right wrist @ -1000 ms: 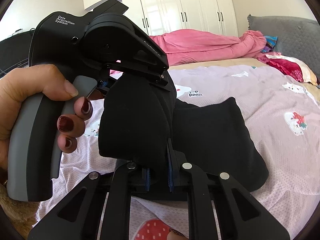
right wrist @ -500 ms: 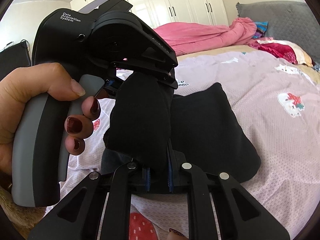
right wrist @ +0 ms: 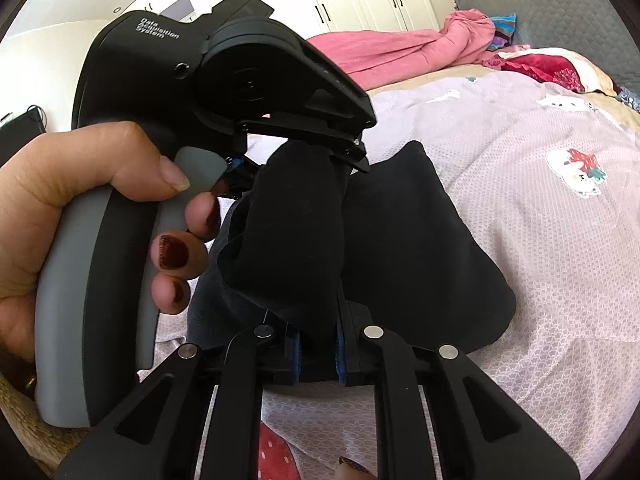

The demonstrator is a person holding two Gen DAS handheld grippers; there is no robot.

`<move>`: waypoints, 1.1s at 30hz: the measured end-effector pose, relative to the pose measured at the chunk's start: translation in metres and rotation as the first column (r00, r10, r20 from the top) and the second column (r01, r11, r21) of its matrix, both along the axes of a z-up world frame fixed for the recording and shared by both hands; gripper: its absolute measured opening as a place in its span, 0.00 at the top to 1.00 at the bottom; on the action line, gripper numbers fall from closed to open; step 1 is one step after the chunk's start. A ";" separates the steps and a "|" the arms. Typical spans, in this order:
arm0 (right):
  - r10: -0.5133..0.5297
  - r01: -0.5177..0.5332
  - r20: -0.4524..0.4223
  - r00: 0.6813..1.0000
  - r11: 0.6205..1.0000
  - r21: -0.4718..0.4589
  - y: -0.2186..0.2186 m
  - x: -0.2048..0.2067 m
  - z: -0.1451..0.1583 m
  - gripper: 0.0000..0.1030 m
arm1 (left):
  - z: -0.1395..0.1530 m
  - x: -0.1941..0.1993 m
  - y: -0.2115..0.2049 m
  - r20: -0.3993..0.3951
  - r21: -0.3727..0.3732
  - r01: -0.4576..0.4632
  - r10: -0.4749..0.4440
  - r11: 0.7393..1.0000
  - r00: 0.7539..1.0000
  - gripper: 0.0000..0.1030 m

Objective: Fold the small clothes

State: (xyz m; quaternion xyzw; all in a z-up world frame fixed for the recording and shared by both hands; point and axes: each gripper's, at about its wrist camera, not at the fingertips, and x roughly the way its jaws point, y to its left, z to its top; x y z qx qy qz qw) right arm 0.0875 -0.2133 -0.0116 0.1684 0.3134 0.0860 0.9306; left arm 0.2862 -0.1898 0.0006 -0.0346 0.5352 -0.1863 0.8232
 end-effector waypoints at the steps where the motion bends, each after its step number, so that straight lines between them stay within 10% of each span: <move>1: -0.002 0.002 -0.004 1.000 1.000 0.006 -0.001 0.000 -0.001 0.89 | -0.001 0.000 -0.002 -0.002 0.007 0.002 -0.002 1.000 1.000 0.62; 17: 0.005 0.013 -0.103 0.995 0.985 0.173 -0.041 0.016 -0.017 0.76 | 0.025 -0.006 -0.001 0.027 -0.134 0.025 -0.022 0.991 0.999 0.37; 24: 0.095 -0.060 -0.102 0.990 0.951 0.303 -0.067 0.030 -0.006 0.30 | 0.050 -0.010 0.062 0.157 -0.093 -0.100 0.114 0.991 0.981 0.34; 33: 0.184 -0.089 -0.220 0.958 0.919 0.383 -0.073 0.089 -0.012 0.22 | 0.010 -0.025 0.117 0.098 -0.039 -0.190 0.193 0.981 0.976 0.34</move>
